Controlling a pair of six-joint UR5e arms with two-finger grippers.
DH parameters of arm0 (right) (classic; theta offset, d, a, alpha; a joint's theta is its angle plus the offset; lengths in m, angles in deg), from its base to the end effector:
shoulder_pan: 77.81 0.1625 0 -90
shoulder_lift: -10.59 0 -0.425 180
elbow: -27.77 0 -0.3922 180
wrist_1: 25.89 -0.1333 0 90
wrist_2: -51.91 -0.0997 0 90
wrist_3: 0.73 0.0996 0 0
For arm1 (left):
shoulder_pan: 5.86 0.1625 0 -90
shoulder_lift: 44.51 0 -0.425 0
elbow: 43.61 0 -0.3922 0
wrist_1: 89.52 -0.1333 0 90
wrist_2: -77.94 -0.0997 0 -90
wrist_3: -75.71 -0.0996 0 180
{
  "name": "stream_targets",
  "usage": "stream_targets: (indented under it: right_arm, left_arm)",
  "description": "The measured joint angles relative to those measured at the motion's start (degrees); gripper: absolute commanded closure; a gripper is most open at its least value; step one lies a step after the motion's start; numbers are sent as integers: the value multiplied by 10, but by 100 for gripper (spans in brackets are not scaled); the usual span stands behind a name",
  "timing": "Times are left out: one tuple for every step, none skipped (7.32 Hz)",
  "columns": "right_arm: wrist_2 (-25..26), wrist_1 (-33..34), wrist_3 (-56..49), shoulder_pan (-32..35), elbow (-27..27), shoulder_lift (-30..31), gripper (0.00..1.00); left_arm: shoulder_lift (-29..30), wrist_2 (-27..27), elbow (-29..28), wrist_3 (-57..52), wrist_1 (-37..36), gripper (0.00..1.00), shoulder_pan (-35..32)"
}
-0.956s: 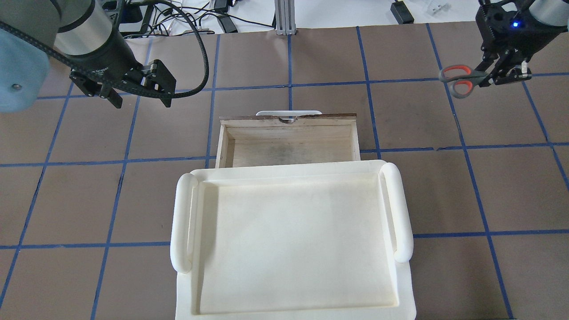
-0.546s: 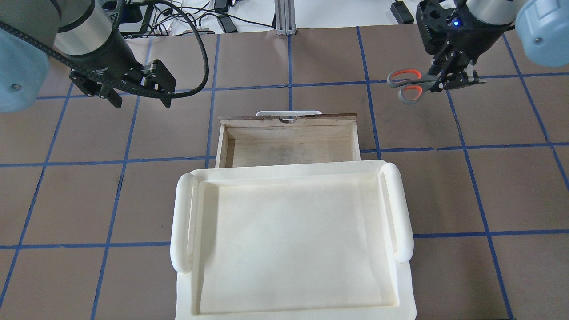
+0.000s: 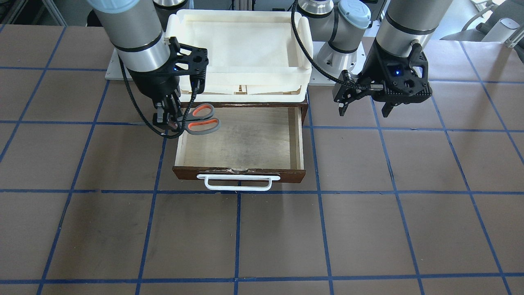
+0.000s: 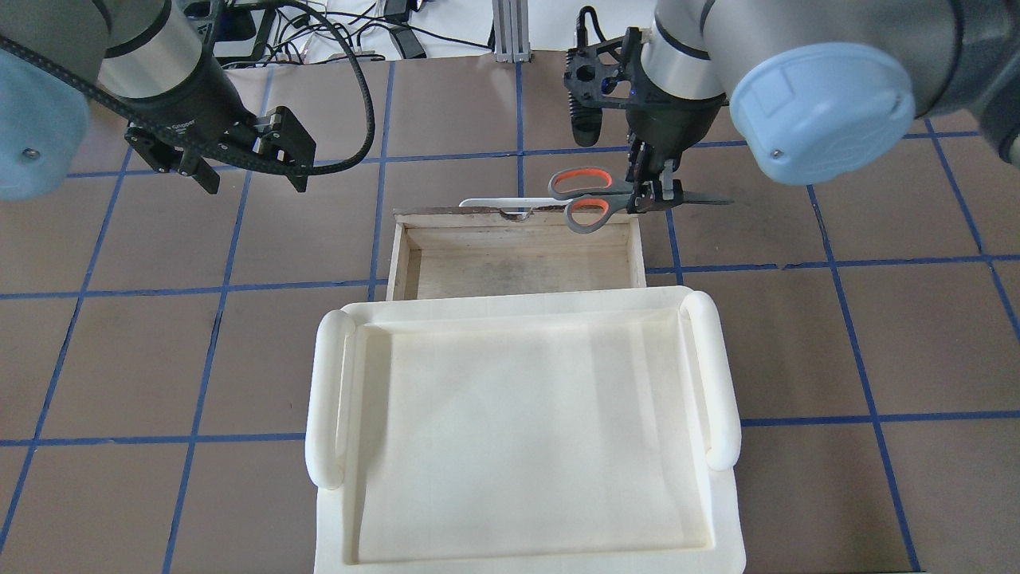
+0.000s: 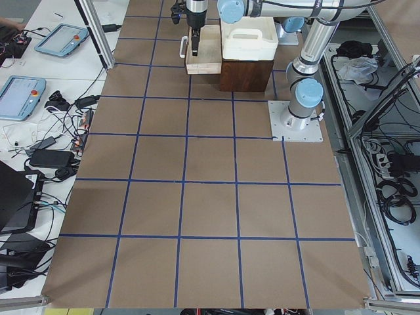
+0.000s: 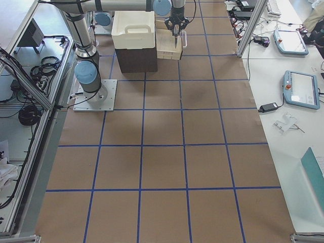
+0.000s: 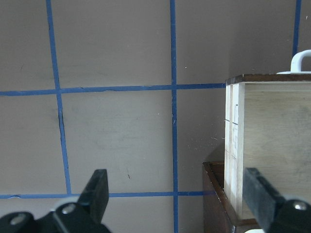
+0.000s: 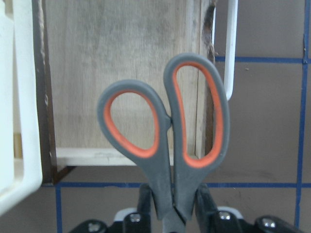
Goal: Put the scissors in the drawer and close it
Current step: 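Lift the scissors with the right gripper and carry them over the drawer, then lower the scissors into the drawer and open the right gripper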
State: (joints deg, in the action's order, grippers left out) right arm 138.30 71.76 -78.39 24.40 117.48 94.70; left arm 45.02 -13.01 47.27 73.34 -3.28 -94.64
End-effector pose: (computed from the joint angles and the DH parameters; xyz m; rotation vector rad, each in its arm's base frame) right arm 0.2500 -0.4955 0.4512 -2.1953 2.1978 -0.0997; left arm -0.1211 -0.4967 0.4911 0.0306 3.1217 -0.0904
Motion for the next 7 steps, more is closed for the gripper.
stream_targets:
  right_arm:
    - [1, 16, 44, 33, 0, -16, 100]
    - [6, 34, 80, 62, 0, -34, 100]
    - [16, 50, 107, 85, 0, -51, 100]
    - [22, 64, 125, 100, 0, -66, 100]
    - [24, 76, 137, 109, 0, -79, 99]
    - [25, 86, 144, 114, 0, -92, 99]
    - [26, 93, 147, 117, 0, -102, 99]
  left_arm:
    - [0, 1, 0, 0, 0, 0, 0]
    - [0, 1, 0, 0, 0, 0, 0]
    - [0, 1, 0, 0, 0, 0, 0]
    - [0, 1, 0, 0, 0, 0, 0]
    - [0, 1, 0, 1, 0, 0, 0]
    - [0, 1, 0, -1, 0, 0, 0]
    - [0, 1, 0, -3, 0, 0, 1]
